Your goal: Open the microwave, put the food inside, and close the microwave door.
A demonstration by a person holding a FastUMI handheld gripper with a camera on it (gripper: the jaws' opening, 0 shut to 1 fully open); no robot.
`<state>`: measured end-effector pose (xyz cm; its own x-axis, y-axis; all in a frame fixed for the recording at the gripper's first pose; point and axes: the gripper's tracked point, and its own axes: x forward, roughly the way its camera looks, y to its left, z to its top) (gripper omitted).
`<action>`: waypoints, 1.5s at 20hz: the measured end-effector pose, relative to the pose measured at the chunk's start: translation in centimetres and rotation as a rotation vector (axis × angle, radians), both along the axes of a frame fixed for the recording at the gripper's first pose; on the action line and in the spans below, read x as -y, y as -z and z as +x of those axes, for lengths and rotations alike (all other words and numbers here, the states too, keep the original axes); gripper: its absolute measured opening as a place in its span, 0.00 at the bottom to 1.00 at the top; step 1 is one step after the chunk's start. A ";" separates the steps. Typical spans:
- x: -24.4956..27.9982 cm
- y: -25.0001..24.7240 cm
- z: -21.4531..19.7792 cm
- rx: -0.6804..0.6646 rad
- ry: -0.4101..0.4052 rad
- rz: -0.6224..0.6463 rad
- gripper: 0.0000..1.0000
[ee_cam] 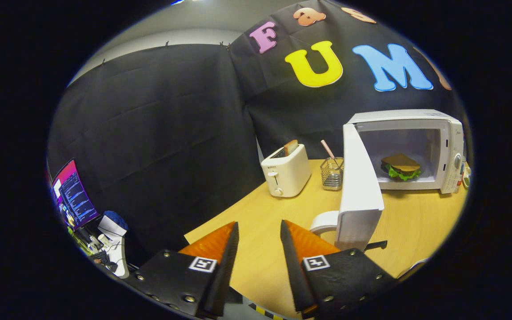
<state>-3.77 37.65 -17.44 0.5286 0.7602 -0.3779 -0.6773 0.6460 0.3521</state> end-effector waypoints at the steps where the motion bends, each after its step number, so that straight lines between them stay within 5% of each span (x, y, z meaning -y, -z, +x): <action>1: 0.3 0.6 0.6 -0.001 0.019 -0.021 0.44; 4: 1.1 1.4 1.4 -0.001 0.044 -0.050 0.01; 30: 20.0 4.5 17.4 -0.019 0.384 -0.195 0.03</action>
